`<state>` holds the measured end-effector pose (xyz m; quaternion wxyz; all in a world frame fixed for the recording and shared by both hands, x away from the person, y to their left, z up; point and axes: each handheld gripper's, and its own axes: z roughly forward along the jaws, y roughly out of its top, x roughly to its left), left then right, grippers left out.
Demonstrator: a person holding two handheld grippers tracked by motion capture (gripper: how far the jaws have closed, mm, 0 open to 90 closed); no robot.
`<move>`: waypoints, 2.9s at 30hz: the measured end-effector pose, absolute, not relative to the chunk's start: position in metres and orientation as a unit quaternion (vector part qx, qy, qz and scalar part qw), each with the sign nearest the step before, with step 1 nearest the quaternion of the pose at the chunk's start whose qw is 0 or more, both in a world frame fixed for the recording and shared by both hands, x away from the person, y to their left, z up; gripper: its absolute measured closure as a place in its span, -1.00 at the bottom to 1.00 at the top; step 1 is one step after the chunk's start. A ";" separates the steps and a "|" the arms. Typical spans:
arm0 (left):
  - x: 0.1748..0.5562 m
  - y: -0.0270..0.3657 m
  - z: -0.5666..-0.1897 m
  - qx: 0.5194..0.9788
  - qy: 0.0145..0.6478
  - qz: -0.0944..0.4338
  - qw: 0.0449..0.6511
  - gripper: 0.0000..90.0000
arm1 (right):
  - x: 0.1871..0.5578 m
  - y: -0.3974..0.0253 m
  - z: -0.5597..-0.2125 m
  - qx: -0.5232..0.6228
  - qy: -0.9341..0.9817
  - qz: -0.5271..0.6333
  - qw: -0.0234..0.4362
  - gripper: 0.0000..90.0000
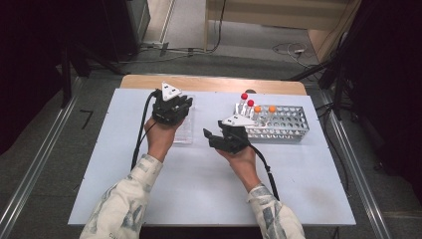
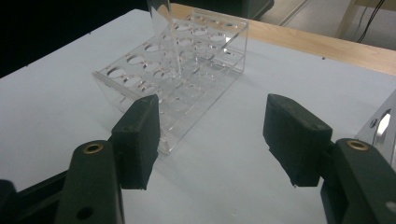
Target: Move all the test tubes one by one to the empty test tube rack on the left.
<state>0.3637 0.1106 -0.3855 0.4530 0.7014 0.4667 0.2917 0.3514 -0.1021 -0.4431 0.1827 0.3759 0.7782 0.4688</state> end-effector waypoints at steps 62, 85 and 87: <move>0.354 0.113 -0.419 0.685 0.511 0.264 0.447 -0.71 | 0.378 -0.171 -0.454 0.479 0.713 0.438 0.267 0.39; 0.354 0.112 -0.419 0.685 0.511 0.267 0.445 -0.70 | 0.373 -0.175 -0.425 0.466 0.700 0.461 0.283 0.63; 0.354 0.112 -0.418 0.684 0.511 0.269 0.446 -0.70 | 0.371 -0.175 -0.417 0.463 0.699 0.463 0.286 0.63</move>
